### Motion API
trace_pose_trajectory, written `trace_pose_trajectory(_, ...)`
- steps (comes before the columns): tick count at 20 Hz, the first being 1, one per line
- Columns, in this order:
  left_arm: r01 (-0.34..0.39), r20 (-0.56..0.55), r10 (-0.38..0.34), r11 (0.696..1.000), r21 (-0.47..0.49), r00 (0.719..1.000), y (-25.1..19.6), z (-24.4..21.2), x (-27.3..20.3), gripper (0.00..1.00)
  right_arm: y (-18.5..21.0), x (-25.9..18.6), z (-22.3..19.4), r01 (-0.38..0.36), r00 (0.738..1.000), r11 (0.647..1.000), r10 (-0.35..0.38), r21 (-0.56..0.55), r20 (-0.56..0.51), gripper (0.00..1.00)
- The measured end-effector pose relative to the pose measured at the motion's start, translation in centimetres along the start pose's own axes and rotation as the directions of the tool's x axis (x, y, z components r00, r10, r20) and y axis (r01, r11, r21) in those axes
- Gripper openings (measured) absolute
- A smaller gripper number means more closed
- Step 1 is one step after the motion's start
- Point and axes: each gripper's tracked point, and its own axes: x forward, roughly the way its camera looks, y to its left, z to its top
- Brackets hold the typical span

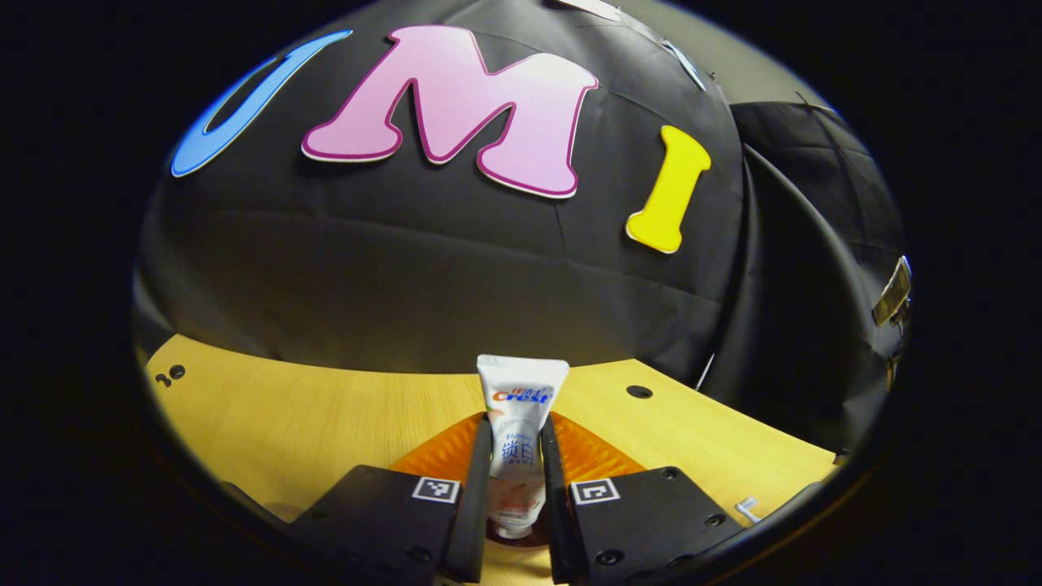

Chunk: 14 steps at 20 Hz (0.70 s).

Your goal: Put the toothbrush and toothpaste on the desktop into the cup, then pick up the cup and place it on the coaster on the desktop.

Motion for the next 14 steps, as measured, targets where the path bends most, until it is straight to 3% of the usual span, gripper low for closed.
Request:
trace_pose_trajectory(1,-0.012,-0.005,0.012,1.000,0.005,1.000,0.2,0.0,-0.2,0.31,0.1,0.0,-0.1,-0.001,1.000,1.000,0.001,-0.004,0.001,0.05)
trace_pose_trajectory(3,-0.047,-0.013,0.048,0.999,0.018,0.999,0.6,0.4,-0.9,0.58,0.4,-0.1,-0.1,-0.005,1.000,1.000,0.005,-0.012,0.008,0.05)
trace_pose_trajectory(4,-0.056,-0.002,0.056,0.998,0.019,0.998,0.5,1.0,-1.4,0.83,0.6,0.0,0.2,-0.010,1.000,1.000,0.011,-0.010,0.012,0.05)
trace_pose_trajectory(6,-0.057,0.019,0.057,0.998,0.012,0.998,0.2,2.2,-2.6,0.95,1.2,-0.2,0.5,-0.021,1.000,1.000,0.022,-0.004,0.023,0.05)
trace_pose_trajectory(14,-0.143,0.077,0.142,0.990,0.000,0.987,0.9,7.5,-11.6,0.97,3.7,-1.4,6.3,-0.061,0.987,0.998,0.065,-0.026,0.149,0.05)
